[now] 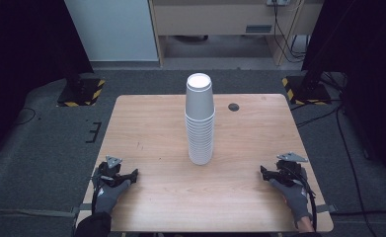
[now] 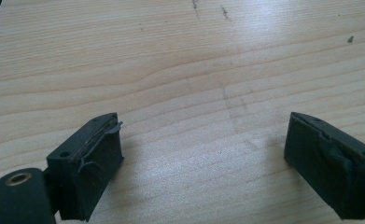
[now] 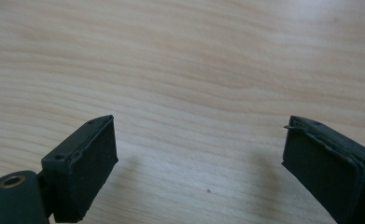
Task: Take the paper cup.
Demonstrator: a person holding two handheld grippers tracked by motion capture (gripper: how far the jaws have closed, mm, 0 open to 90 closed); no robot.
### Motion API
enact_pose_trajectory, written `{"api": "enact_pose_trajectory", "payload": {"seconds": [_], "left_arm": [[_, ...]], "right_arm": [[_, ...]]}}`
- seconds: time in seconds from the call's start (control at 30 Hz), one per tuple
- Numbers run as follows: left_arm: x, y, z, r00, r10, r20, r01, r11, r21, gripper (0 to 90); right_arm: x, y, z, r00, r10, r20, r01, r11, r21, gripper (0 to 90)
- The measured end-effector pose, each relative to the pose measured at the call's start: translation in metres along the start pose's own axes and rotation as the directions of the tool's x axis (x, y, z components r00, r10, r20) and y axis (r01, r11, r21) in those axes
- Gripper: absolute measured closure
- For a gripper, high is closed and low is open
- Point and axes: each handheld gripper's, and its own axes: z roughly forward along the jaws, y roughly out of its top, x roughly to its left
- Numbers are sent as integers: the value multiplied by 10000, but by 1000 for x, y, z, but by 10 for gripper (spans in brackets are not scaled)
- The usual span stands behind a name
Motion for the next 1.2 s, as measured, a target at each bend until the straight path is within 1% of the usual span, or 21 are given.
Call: {"api": "enact_pose_trajectory", "payload": {"seconds": [0.07, 0.2, 0.23, 0.27, 0.3, 0.43, 0.47, 0.57, 0.67, 0.7, 0.83, 0.87, 0.9, 0.93, 1.0, 1.03, 1.2], "left_arm": [[0, 0, 0, 10000, -20, -26, 20, 10000, 3, 103], [0, 0, 0, 9999, -72, -109, 73, 10000, 45, 99], [0, 0, 0, 9999, -70, -110, 71, 10000, 46, 98], [0, 0, 0, 9999, -70, -110, 71, 10000, 46, 98], [0, 0, 0, 9999, -58, -99, 58, 10000, 56, 96], [0, 0, 0, 10000, -54, -72, 55, 10000, 53, 84], [0, 0, 1, 10000, -38, -45, 38, 10000, 74, 78], [0, 0, 1, 10000, -34, -41, 34, 10000, 78, 76], [0, 0, 1, 10000, -35, -41, 36, 10000, 79, 76], [0, 0, 1, 10000, -29, -17, 29, 10000, 79, 73], [-1, 1, 1, 10000, -16, 9, 16, 10000, 94, 65], [-1, 1, 1, 10000, -16, 9, 16, 10000, 94, 65], [-1, 1, 1, 10000, -17, 8, 17, 10000, 97, 65], [-1, 1, 1, 10000, -16, 9, 16, 10000, 94, 65], [-1, 1, 1, 10000, -14, 2, 14, 9999, 102, 65], [-1, 1, 1, 10000, -14, -4, 14, 10000, 99, 63], [-1, 1, 2, 10000, -13, -6, 13, 9999, 117, 55]], "right_arm": [[2, 2, -4, 9997, -59, -225, 54, 9997, -255, 104], [8, 8, -12, 9975, 145, -688, -198, 9969, -767, 104], [9, 9, -15, 9975, 68, -701, -128, 9963, -846, 104], [9, 9, -15, 9975, 68, -701, -128, 9963, -846, 104], [13, 13, -19, 9977, 58, -671, -126, 9947, -1022, 103], [15, 17, -24, 9976, 51, -692, -133, 9927, -1196, 102], [17, 21, -27, 9971, -4, -762, -99, 9909, -1339, 102], [21, 26, -31, 9979, -242, -606, 144, 9875, -1567, 102], [25, 28, -35, 9971, -295, -694, 174, 9855, -1689, 101], [29, 32, -38, 9960, -374, -806, 220, 9828, -1835, 101], [35, 41, -47, 9937, -396, -1044, 158, 9754, -2198, 102], [35, 41, -47, 9937, -396, -1044, 158, 9754, -2198, 102], [37, 45, -51, 9922, -396, -1181, 104, 9711, -2386, 103], [38, 47, -53, 9915, -410, -1234, 92, 9687, -2479, 103], [39, 48, -55, 9914, -421, -1236, 94, 9671, -2542, 103], [41, 53, -59, 9905, -469, -1293, 104, 9628, -2700, 103], [44, 63, -68, 9894, -524, -1356, 95, 9541, -2994, 105]]}}
